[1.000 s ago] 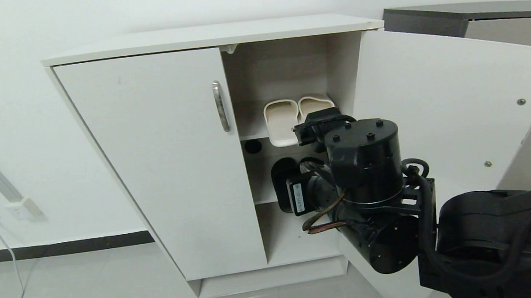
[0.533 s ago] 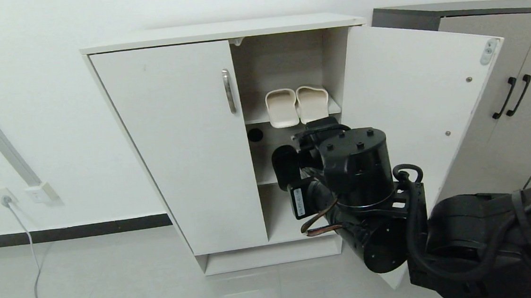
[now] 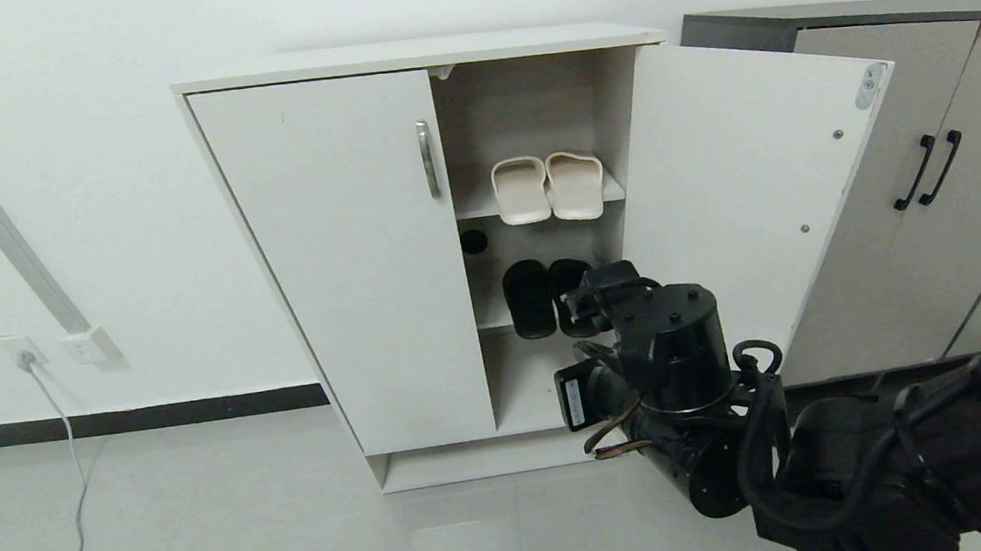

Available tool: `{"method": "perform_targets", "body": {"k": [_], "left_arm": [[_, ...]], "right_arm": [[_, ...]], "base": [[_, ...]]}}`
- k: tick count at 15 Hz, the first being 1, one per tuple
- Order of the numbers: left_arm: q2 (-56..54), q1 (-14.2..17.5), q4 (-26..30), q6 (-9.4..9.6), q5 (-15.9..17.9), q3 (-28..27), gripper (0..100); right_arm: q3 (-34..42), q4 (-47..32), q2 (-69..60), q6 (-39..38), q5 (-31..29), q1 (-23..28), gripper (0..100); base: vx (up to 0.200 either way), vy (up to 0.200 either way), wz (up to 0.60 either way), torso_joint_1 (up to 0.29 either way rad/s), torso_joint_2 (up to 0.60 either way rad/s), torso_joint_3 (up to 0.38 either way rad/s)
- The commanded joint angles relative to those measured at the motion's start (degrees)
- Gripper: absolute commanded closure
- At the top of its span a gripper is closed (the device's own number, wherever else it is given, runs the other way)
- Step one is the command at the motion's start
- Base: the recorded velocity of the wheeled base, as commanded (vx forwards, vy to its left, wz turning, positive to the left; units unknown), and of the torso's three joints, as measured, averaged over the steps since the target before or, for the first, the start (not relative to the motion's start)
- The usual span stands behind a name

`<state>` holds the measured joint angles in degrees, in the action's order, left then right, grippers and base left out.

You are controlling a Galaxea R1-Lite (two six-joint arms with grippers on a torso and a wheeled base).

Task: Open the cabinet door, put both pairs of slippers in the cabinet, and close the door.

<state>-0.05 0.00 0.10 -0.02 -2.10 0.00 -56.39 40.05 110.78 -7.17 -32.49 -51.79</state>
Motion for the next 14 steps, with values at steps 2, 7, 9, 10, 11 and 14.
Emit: {"method": "perform_targets", "body": {"k": [2, 7, 9, 10, 11, 14], "left_arm": [[0.0, 0.0, 0.0, 0.02, 0.1, 0.0, 100], [0.0, 0.0, 0.0, -0.06, 0.0, 0.0, 100], [0.0, 0.0, 0.0, -0.06, 0.0, 0.0, 100], [0.0, 0.0, 0.0, -0.06, 0.0, 0.0, 100], [0.0, 0.0, 0.0, -0.06, 0.0, 0.0, 100], [0.0, 0.0, 0.0, -0.06, 0.0, 0.0, 100]], "right_arm": [[6.3, 7.7, 2.3, 0.3, 4.4, 2.4, 100], [6.2, 8.9, 3.0, 0.2, 4.8, 2.5, 100], [6.2, 8.9, 3.0, 0.1, 4.8, 2.7, 100], [6.3, 8.9, 3.0, 0.1, 4.8, 2.7, 100], [6.3, 8.9, 3.0, 0.1, 4.8, 2.7, 100], [6.4, 8.7, 3.0, 0.1, 4.8, 2.9, 100]], "base": [[0.0, 0.0, 0.0, 0.0, 0.0, 0.0], [0.0, 0.0, 0.0, 0.0, 0.0, 0.0], [0.0, 0.0, 0.0, 0.0, 0.0, 0.0], [0.0, 0.0, 0.0, 0.0, 0.0, 0.0], [0.0, 0.0, 0.0, 0.0, 0.0, 0.0], [0.0, 0.0, 0.0, 0.001, -0.02, -0.015]]}}
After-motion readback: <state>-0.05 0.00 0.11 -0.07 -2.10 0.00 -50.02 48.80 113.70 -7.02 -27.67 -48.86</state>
